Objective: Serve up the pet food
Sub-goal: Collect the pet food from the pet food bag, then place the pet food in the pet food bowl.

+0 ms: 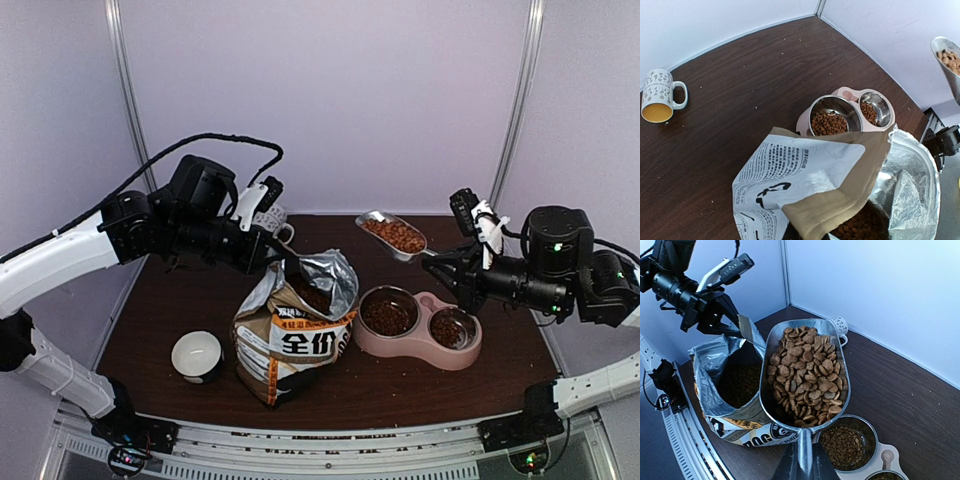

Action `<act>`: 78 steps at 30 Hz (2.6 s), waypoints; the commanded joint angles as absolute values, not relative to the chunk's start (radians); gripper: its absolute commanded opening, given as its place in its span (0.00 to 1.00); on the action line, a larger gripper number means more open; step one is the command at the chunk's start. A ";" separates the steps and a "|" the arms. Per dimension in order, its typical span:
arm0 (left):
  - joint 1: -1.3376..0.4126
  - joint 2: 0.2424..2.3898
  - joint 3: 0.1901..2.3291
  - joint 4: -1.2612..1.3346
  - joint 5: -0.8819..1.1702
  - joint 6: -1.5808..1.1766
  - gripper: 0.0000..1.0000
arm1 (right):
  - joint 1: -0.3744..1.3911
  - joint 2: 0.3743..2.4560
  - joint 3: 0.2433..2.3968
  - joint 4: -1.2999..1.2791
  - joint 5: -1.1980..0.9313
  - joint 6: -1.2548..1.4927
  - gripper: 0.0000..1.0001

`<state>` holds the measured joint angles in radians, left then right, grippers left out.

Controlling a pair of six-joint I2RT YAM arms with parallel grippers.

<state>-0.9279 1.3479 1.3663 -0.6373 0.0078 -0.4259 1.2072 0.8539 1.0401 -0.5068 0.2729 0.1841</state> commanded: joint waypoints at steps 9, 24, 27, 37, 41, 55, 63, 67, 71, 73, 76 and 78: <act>-0.903 1.282 1.387 -0.373 -0.026 -0.428 0.00 | 1.075 0.785 0.931 -0.549 0.277 0.287 0.00; -0.902 1.284 1.375 -0.363 -0.017 -0.433 0.00 | 1.055 0.775 0.727 -0.508 0.247 0.394 0.00; -0.902 1.283 1.372 -0.364 -0.016 -0.433 0.00 | 1.054 0.801 0.715 -0.509 0.233 0.404 0.00; -0.902 1.274 1.355 -0.351 -0.009 -0.436 0.00 | 1.018 0.880 0.737 -0.583 0.167 0.424 0.00; -0.902 1.270 1.348 -0.345 -0.004 -0.436 0.00 | 1.001 0.910 0.761 -0.618 0.140 0.412 0.00; -0.903 1.259 1.350 -0.345 0.006 -0.418 0.00 | 0.942 1.034 0.899 -0.791 0.081 0.356 0.00; -0.902 1.261 1.353 -0.347 0.017 -0.406 0.00 | 0.913 1.084 0.964 -0.876 0.068 0.326 0.00; -0.900 1.261 1.354 -0.348 0.017 -0.401 0.00 | 0.901 1.102 0.995 -0.905 0.062 0.311 0.00; -0.900 1.259 1.355 -0.349 0.017 -0.396 0.00 | 0.893 1.122 1.023 -0.934 0.062 0.297 0.00; -0.900 1.257 1.354 -0.350 0.017 -0.394 0.00 | 0.888 1.128 1.034 -0.944 0.058 0.290 0.00; -0.899 1.255 1.353 -0.351 0.016 -0.392 0.00 | 0.883 1.141 1.051 -0.968 0.056 0.276 0.00; -0.899 1.254 1.353 -0.352 0.017 -0.390 0.00 | 0.878 1.151 1.065 -0.988 0.053 0.267 0.00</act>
